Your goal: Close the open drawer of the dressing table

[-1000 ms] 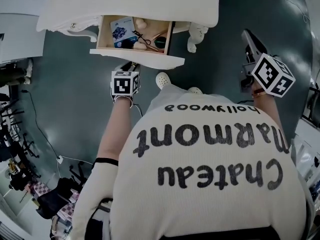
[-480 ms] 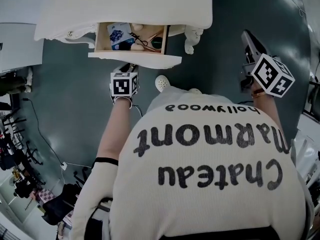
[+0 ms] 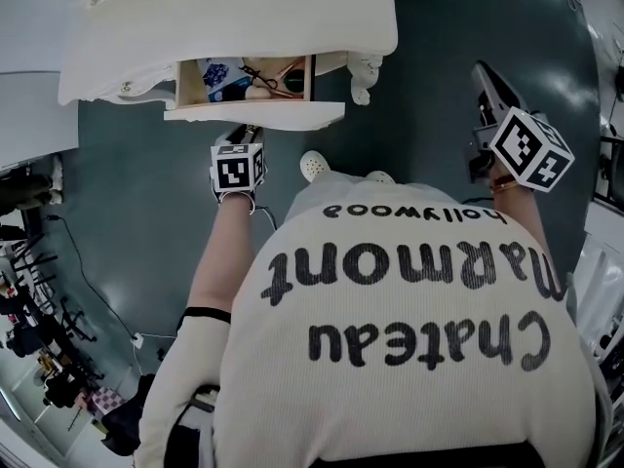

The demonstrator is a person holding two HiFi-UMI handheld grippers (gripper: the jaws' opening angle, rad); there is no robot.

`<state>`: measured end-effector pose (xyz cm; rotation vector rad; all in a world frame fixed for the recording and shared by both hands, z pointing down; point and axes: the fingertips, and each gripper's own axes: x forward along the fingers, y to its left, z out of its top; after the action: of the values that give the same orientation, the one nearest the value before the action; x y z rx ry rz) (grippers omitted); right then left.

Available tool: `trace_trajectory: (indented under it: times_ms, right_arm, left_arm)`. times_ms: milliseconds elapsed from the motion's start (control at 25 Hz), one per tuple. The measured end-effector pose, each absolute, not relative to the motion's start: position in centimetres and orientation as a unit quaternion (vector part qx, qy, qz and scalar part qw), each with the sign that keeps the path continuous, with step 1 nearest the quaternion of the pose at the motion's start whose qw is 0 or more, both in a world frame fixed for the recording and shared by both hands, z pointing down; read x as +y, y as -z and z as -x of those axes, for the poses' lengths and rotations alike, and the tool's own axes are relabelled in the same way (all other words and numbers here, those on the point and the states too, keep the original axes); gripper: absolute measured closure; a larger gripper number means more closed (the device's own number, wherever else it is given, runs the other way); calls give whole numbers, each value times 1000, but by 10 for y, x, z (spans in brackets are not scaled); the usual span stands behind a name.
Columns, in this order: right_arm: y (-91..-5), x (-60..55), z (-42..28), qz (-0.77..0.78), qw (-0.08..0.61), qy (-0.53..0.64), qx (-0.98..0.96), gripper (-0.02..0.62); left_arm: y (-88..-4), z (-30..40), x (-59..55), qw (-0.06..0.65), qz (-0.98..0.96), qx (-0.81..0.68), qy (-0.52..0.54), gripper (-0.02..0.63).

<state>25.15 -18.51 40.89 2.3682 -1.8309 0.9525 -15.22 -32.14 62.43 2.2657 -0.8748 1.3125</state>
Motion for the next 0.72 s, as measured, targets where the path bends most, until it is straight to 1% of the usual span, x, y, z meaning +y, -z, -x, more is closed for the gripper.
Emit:
trace_trajectory:
  times_ms: [480, 720]
  right_arm:
    - [-404, -180, -258, -766, 2, -304, -566, 563]
    - [-407, -170, -264, -774, 6, -305, -555, 563]
  left_arm:
    - [-622, 140, -338, 181, -812, -308, -462, 468]
    - [-622, 136, -344, 165, -816, -315, -455, 468]
